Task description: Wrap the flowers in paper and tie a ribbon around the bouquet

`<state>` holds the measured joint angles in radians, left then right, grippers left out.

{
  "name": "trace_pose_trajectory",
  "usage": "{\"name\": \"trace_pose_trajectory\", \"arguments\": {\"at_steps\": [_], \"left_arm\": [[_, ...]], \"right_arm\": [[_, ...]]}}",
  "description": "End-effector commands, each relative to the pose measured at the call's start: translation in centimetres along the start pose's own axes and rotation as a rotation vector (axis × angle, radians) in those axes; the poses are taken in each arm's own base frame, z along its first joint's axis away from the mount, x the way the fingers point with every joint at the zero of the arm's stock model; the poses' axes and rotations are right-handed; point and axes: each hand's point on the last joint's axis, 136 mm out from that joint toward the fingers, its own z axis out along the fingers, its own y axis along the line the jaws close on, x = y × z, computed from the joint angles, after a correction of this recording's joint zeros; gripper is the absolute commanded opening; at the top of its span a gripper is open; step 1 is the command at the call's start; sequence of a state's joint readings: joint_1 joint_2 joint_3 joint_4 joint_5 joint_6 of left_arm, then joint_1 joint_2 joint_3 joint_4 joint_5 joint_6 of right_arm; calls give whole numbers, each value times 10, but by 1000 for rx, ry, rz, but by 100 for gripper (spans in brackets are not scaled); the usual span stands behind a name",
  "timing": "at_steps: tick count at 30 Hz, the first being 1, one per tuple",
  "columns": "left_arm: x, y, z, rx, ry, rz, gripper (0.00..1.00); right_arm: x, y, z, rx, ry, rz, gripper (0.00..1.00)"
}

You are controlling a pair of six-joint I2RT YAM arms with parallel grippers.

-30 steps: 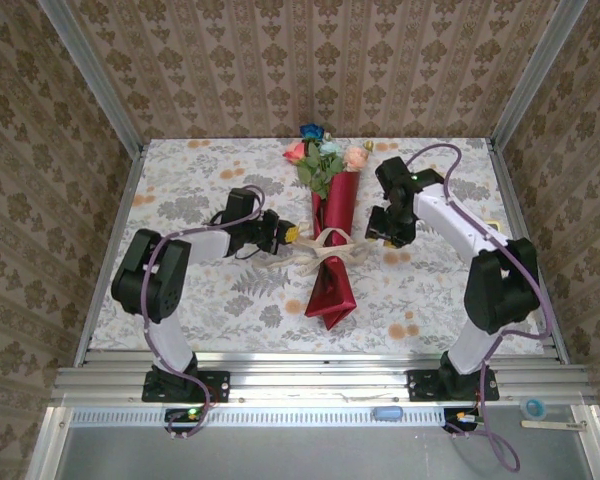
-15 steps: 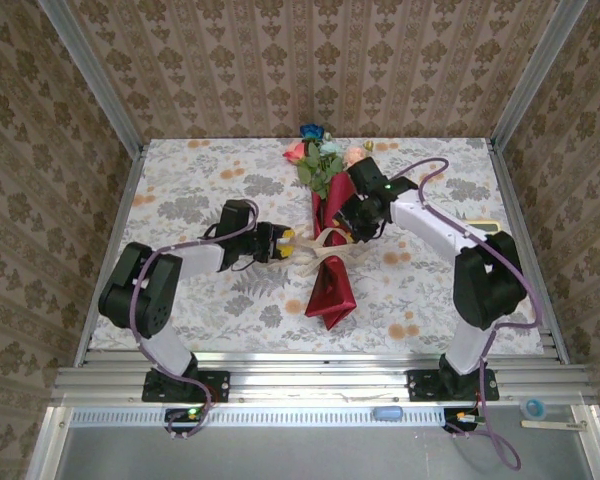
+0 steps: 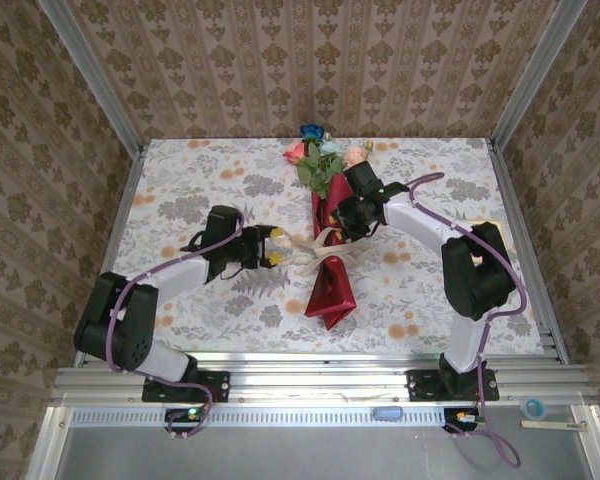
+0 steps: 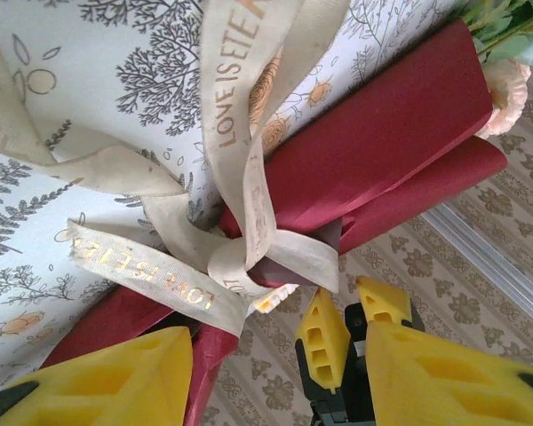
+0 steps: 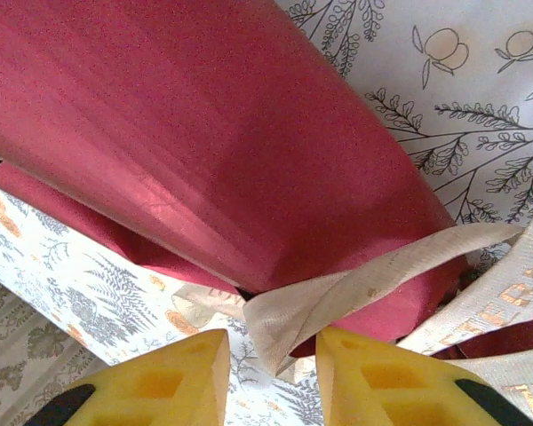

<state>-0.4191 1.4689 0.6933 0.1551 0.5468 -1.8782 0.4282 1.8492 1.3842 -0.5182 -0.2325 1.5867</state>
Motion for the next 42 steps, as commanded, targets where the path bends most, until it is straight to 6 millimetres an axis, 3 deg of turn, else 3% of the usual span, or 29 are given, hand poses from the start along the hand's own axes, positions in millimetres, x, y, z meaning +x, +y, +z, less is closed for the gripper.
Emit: {"name": "trace_pose_trajectory", "arguments": {"at_steps": [1,8,17,21,25,28,42], "left_arm": [[8,-8,4,-6,6,-25,54],[49,-16,54,-20,123,-15,50],[53,-24,83,-25,131,-17,50],[61,-17,86,-59,148,-37,53],[67,0,76,-130,139,-67,57],[62,9,70,-169,103,-87,70],[46,-6,90,-115,79,-98,73]], "right_arm": [[-9,-12,9,33,-16,56,29],[-16,-10,8,25,-29,71,15],[-11,2,-5,-25,-23,76,0],[-4,-1,-12,-37,-4,83,0],[2,-6,-14,-45,17,94,0],[6,-9,-18,-50,22,89,0],[28,-14,-26,-66,58,67,0]]}}
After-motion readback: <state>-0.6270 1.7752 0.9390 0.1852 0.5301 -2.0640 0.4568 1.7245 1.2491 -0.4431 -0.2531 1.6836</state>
